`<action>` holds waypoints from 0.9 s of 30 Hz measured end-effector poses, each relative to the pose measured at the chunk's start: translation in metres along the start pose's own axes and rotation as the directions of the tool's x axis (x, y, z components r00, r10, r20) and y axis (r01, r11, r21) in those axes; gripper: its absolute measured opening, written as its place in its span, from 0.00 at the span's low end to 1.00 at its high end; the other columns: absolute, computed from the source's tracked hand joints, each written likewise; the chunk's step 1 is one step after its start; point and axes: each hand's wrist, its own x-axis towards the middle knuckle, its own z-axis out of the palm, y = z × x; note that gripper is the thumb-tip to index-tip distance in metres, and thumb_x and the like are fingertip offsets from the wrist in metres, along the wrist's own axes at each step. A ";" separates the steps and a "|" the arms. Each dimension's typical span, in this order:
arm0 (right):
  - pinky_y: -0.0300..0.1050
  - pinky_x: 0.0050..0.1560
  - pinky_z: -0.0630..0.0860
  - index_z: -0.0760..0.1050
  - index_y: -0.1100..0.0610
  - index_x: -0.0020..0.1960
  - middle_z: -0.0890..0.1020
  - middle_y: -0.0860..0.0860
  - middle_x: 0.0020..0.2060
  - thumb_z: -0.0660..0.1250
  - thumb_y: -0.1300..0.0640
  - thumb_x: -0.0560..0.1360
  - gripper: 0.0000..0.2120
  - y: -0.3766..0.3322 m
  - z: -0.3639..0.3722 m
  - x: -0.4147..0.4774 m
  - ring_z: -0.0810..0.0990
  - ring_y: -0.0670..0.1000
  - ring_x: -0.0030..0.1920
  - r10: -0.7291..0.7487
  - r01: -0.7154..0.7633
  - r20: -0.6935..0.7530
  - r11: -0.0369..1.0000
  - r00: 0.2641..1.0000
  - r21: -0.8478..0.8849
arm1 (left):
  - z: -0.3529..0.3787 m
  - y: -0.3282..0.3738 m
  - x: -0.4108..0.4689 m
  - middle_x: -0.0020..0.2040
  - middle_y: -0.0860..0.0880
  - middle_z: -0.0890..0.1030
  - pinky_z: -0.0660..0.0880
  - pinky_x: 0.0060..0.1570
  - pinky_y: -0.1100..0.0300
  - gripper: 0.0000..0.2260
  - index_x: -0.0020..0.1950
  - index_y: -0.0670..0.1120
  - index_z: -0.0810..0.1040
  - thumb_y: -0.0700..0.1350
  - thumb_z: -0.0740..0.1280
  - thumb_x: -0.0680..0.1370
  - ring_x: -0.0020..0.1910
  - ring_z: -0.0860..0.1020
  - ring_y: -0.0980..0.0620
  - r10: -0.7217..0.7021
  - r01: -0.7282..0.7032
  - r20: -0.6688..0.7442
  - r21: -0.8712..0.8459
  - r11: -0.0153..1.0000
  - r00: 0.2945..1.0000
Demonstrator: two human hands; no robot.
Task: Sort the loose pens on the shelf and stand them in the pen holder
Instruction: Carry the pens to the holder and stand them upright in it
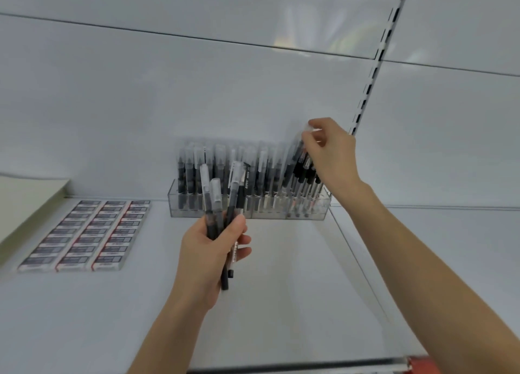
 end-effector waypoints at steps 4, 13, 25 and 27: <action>0.41 0.48 0.74 0.74 0.66 0.57 0.82 0.58 0.43 0.59 0.61 0.78 0.12 0.002 0.009 0.001 0.81 0.58 0.45 -0.037 0.058 0.132 0.986 0.991 -0.157 | -0.001 0.001 0.000 0.30 0.51 0.82 0.80 0.32 0.62 0.02 0.43 0.42 0.78 0.39 0.67 0.74 0.29 0.80 0.57 -0.007 0.008 0.006 -0.014 1.000 1.000; 0.55 0.41 0.80 0.74 0.73 0.49 0.82 0.67 0.37 0.57 0.65 0.76 0.11 -0.002 0.006 0.005 0.84 0.50 0.33 0.065 0.004 0.274 0.970 0.960 -0.244 | 0.006 0.003 -0.004 0.34 0.50 0.84 0.77 0.29 0.64 0.02 0.45 0.44 0.78 0.40 0.66 0.75 0.32 0.82 0.55 -0.024 0.025 0.080 -0.009 1.000 0.996; 0.50 0.50 0.78 0.74 0.60 0.56 0.83 0.55 0.41 0.63 0.57 0.76 0.11 0.003 0.007 -0.028 0.83 0.54 0.44 0.164 -0.175 0.131 0.982 0.978 0.077 | 0.012 0.006 -0.005 0.36 0.49 0.85 0.78 0.30 0.64 0.03 0.47 0.42 0.78 0.40 0.66 0.75 0.33 0.83 0.54 -0.042 0.044 0.122 -0.018 0.999 0.992; 0.43 0.44 0.80 0.76 0.58 0.53 0.84 0.51 0.38 0.64 0.55 0.76 0.09 -0.009 -0.003 -0.043 0.84 0.50 0.40 0.220 -0.263 0.159 0.901 0.962 0.345 | 0.014 0.007 -0.006 0.36 0.49 0.85 0.77 0.28 0.65 0.04 0.48 0.42 0.78 0.41 0.66 0.75 0.32 0.83 0.54 -0.044 0.046 0.135 -0.018 0.999 0.990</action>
